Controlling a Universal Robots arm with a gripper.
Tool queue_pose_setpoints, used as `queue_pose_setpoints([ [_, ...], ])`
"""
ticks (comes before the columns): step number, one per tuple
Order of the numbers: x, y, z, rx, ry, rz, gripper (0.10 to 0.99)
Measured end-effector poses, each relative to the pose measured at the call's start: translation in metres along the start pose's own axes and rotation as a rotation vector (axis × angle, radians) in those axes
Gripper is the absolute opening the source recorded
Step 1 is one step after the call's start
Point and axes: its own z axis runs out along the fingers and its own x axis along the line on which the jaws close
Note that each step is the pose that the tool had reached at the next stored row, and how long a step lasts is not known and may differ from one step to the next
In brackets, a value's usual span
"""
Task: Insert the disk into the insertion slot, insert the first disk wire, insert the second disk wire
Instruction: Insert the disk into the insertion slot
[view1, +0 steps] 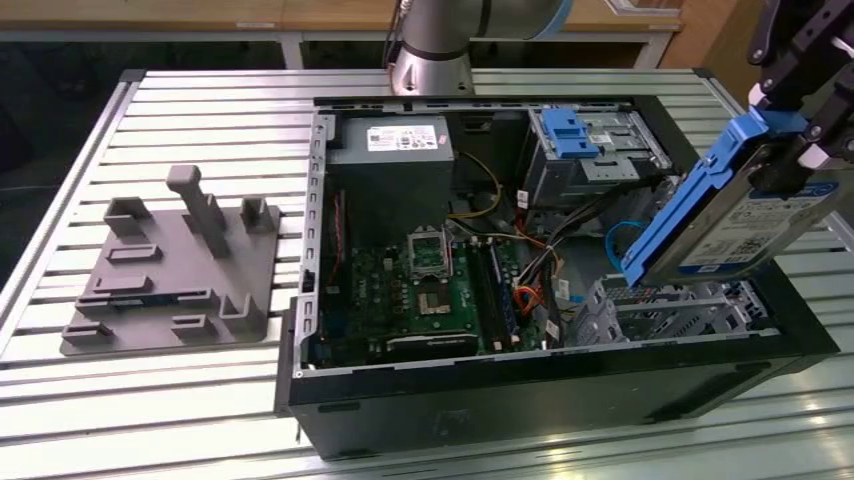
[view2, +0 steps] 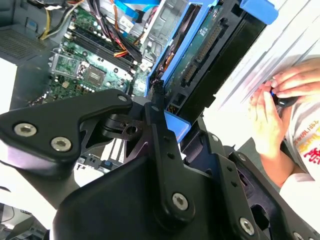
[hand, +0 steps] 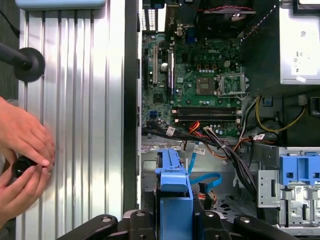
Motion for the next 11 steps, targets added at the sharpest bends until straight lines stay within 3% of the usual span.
queue_pose_setpoints([
  [4, 0.0001, 0.0, 0.0, -0.001, -0.0304, -0.001, 0.365],
  [6, 0.0001, 0.0, 0.0, -0.001, -0.0401, -0.002, 0.365],
  [11, 0.0001, 0.0, -0.0001, -0.001, -0.0407, -0.002, 0.365],
])
